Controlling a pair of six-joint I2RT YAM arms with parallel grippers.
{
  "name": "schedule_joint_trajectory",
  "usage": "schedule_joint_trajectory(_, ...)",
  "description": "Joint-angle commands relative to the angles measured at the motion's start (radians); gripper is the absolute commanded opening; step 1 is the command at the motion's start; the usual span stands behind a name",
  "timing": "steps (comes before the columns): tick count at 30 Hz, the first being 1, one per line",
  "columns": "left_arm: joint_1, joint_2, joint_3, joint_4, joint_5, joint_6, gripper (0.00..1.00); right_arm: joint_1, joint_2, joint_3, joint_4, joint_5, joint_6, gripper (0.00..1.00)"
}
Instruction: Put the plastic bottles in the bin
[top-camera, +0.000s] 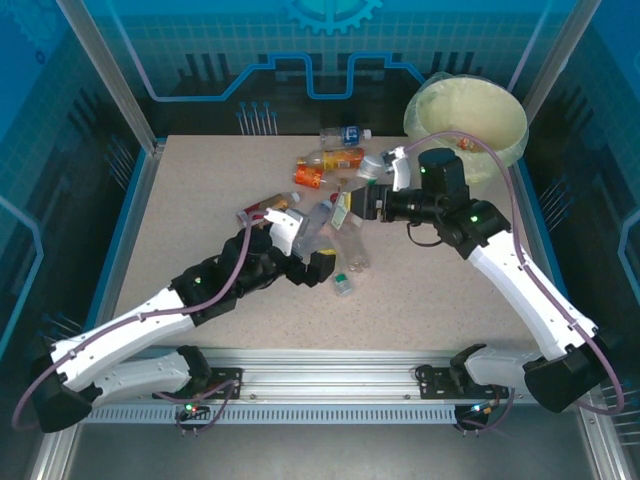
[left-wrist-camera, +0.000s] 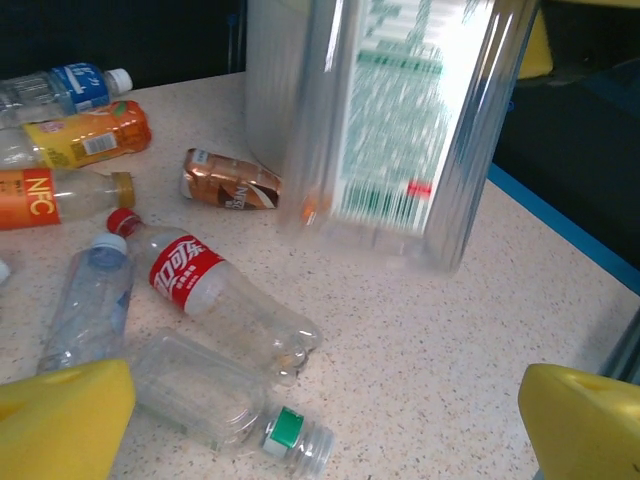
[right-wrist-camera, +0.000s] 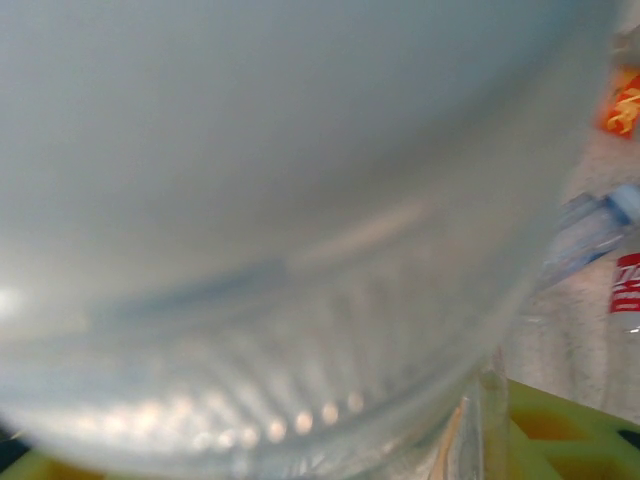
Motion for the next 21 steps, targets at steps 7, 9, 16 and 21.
schedule_joint_trajectory(7,0.018,-0.114,-0.118,0.029,-0.235,-0.062,0.99,-0.164,-0.042,0.098,0.025,0.144,0.001,0.4)
schedule_joint_trajectory(9,0.025,-0.129,-0.134,0.023,-0.258,-0.08,0.99,-0.207,-0.038,0.104,0.06,0.146,0.024,0.4)
schedule_joint_trajectory(16,0.032,-0.179,-0.174,-0.02,-0.349,-0.136,0.99,-0.365,0.05,0.23,0.087,0.117,0.078,0.42)
schedule_joint_trajectory(21,0.038,-0.211,-0.181,-0.051,-0.358,-0.146,0.99,-0.464,0.123,0.297,0.16,0.134,0.138,0.43)
